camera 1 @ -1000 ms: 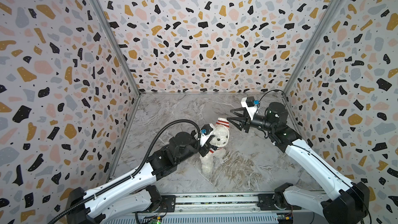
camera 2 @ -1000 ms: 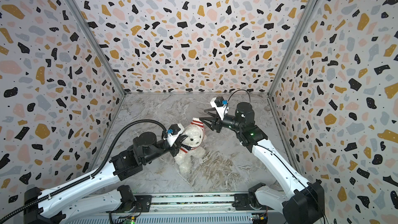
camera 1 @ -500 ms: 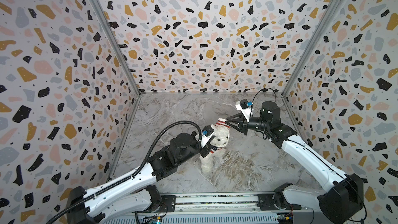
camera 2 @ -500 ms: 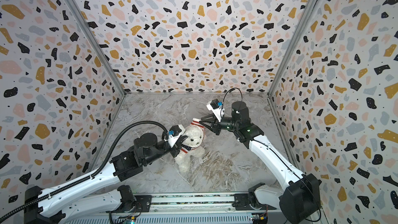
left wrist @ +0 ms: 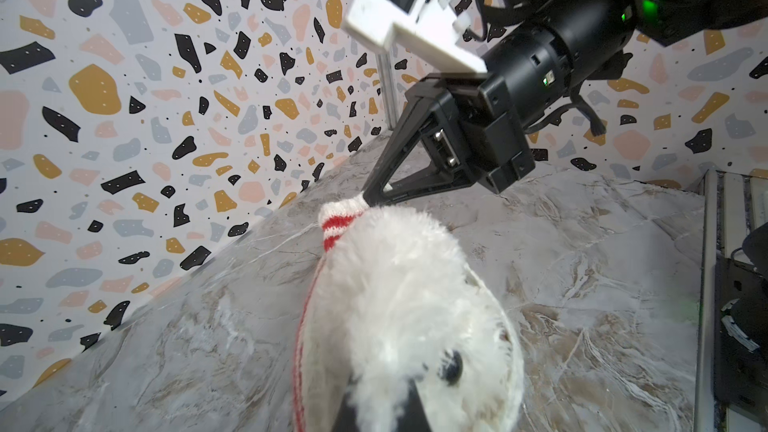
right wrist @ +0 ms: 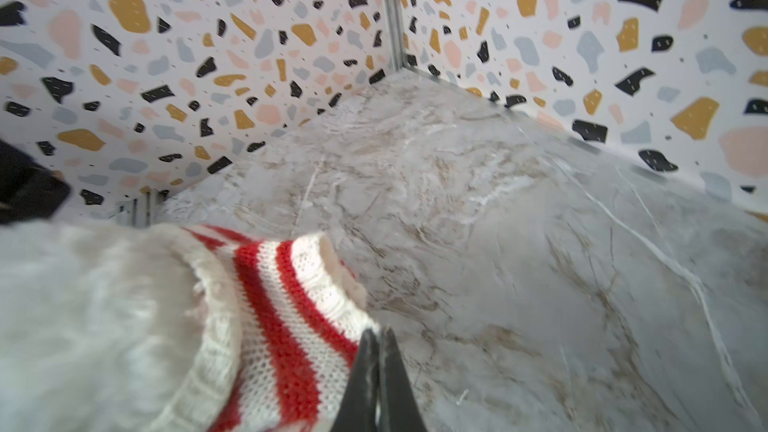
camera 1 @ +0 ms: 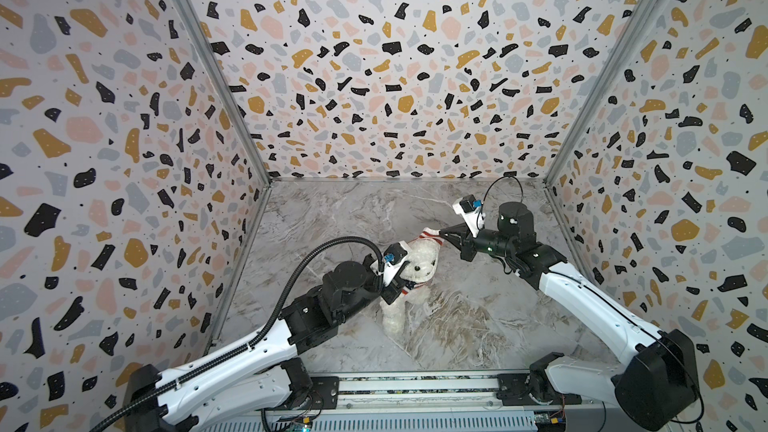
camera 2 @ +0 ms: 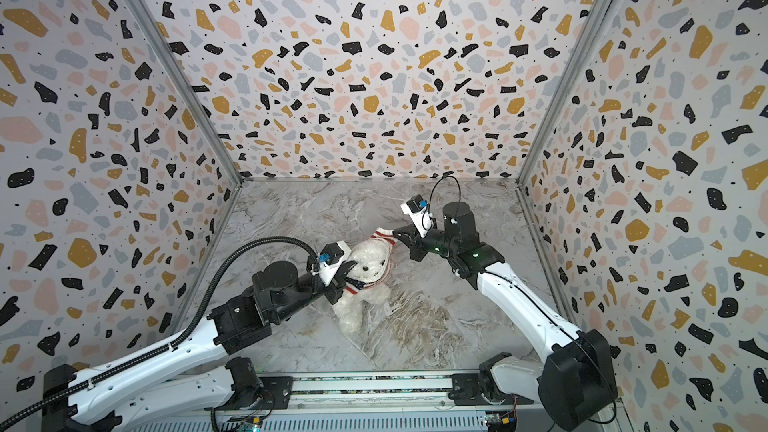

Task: Dress the teddy bear

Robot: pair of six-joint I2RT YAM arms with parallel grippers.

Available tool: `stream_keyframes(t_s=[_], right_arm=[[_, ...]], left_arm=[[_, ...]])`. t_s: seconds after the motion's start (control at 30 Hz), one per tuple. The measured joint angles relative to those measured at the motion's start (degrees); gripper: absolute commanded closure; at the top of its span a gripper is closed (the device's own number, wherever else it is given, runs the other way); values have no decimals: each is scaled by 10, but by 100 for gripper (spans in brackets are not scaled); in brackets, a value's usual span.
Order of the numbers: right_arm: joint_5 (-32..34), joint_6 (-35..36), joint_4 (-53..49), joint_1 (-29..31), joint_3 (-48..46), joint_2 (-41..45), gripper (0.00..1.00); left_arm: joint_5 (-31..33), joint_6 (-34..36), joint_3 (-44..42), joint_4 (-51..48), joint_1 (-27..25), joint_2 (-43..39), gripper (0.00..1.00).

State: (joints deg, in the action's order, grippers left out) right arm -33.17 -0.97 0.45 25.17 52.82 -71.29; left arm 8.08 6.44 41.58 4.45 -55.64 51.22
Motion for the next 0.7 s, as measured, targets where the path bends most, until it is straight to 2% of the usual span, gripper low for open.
stream_keyframes(t_s=[0.17,0.4,0.7], right_arm=[[8,-8,22,-2,-30,-36,100],[3,-16,67,0,-63,-42,100],[23,2,92,53,-95,-60,100]], left_arm=[[12,-1,-13,7,0,-4,100],[41,-14,-35,12,0,-21,100],[80,-47,-35,13,-1,-23,100]])
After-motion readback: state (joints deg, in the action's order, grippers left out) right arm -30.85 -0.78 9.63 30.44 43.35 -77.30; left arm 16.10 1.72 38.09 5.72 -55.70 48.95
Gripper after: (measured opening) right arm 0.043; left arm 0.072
